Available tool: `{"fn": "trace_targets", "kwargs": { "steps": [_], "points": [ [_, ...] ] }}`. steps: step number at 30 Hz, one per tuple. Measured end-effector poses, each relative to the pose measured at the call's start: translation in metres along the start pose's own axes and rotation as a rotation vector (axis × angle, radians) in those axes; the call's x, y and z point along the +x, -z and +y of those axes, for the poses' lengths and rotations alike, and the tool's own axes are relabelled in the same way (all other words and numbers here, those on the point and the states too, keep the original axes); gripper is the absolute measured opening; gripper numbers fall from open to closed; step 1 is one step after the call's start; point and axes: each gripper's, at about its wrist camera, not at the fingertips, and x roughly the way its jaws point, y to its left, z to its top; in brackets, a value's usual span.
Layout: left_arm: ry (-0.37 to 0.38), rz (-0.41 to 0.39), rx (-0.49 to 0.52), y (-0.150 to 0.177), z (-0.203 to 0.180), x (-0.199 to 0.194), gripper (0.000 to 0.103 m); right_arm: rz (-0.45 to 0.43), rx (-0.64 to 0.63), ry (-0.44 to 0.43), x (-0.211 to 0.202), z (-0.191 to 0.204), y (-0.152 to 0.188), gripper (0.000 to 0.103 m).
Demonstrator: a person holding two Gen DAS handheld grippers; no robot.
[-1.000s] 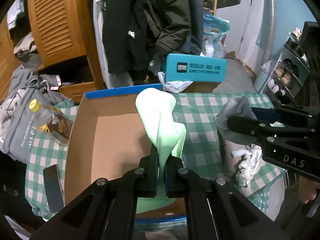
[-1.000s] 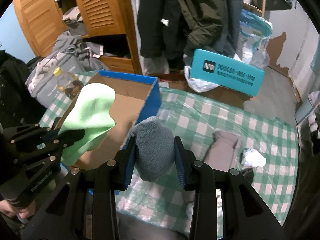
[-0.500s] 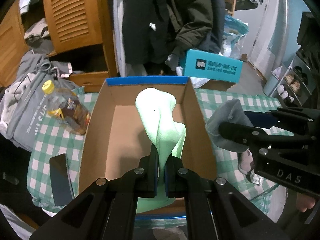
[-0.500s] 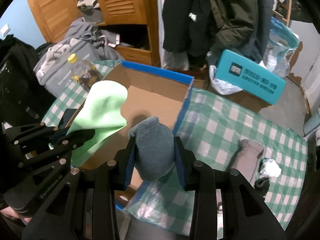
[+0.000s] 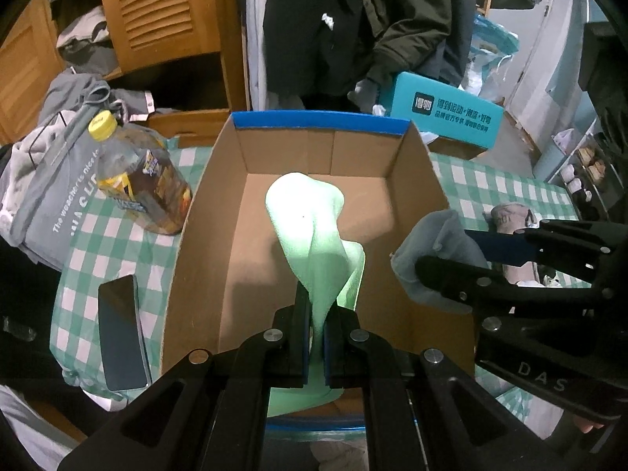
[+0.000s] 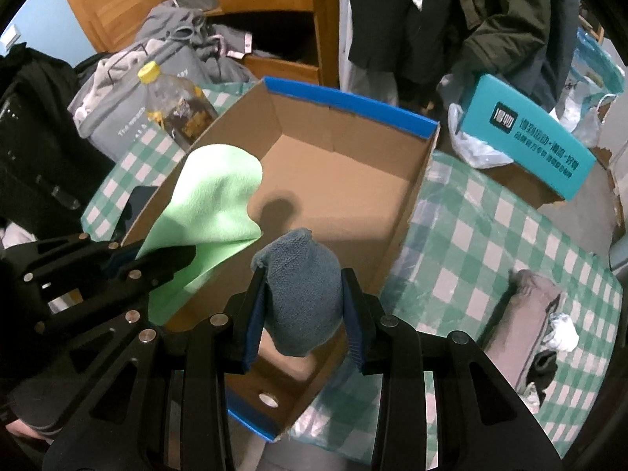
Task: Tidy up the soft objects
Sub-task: 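Lower both items into the box and open both tools, then move both tools back over the towel and white cloths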
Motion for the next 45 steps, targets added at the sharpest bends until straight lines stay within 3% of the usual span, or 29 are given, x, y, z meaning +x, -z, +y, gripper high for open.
{"fn": "trace_targets", "kwargs": {
  "steps": [7, 13, 32, 36, 45],
  "points": [
    [-0.014, 0.042, -0.016, 0.004, 0.005, 0.01, 0.008, 0.017, 0.006, -0.017, 0.007, 0.001, -0.002, 0.038],
    [-0.026, 0.04, -0.038, 0.003, 0.009, 0.01, 0.045, 0.004, 0.015, -0.01, 0.004, -0.004, -0.003, 0.053],
    [-0.016, 0.029, 0.012, -0.002, -0.019, 0.006, 0.055, -0.046, 0.079, 0.013, -0.027, -0.044, 0.014, 0.066],
    [-0.01, 0.029, 0.033, -0.003, -0.031, 0.005, 0.06, -0.053, 0.089, 0.031, -0.035, -0.057, 0.023, 0.066],
    [0.002, 0.034, 0.094, -0.004, -0.064, 0.005, 0.061, -0.068, 0.125, 0.061, -0.053, -0.089, 0.046, 0.07]
  ]
}}
